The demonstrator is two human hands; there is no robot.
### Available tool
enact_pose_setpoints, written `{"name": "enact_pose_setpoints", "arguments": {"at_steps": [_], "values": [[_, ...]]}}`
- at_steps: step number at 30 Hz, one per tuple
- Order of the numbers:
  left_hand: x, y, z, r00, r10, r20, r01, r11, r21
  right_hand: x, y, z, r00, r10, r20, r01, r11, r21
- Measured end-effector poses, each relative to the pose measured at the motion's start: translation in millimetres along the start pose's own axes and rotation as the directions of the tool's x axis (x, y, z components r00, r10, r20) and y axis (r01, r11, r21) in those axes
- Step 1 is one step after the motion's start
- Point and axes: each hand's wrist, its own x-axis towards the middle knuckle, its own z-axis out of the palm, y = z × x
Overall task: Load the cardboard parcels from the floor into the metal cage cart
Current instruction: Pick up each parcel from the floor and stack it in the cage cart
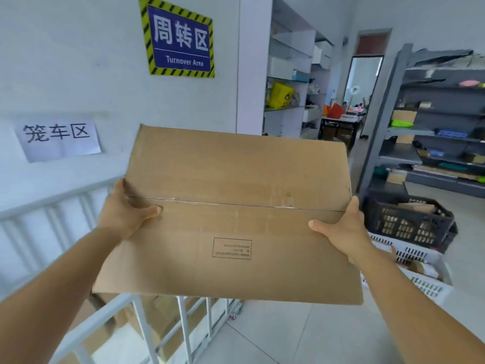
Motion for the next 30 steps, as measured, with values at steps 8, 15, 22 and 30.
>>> {"name": "enact_pose_setpoints", "arguments": {"at_steps": [8, 15, 22, 30], "values": [[-19, -73, -105, 0.948, -0.185, -0.26, 0.183, 0.983, -0.031, 4, -79, 110, 0.959, -0.18, 0.218, 0.179, 0.984, 0.024], [-27, -143, -205, 0.868, -0.28, -0.409, 0.284, 0.957, -0.052, -30, -151, 223, 0.863, -0.293, 0.412, 0.295, 0.954, 0.061], [-20, -212, -279, 0.779, -0.382, -0.498, 0.405, 0.912, -0.066, -66, -214, 322, 0.793, -0.309, 0.525, 0.335, 0.941, 0.049], [-22, -280, -329, 0.695, -0.492, -0.524, 0.537, 0.84, -0.077, -98, -247, 425, 0.712, -0.286, 0.641, 0.366, 0.931, 0.009]]}}
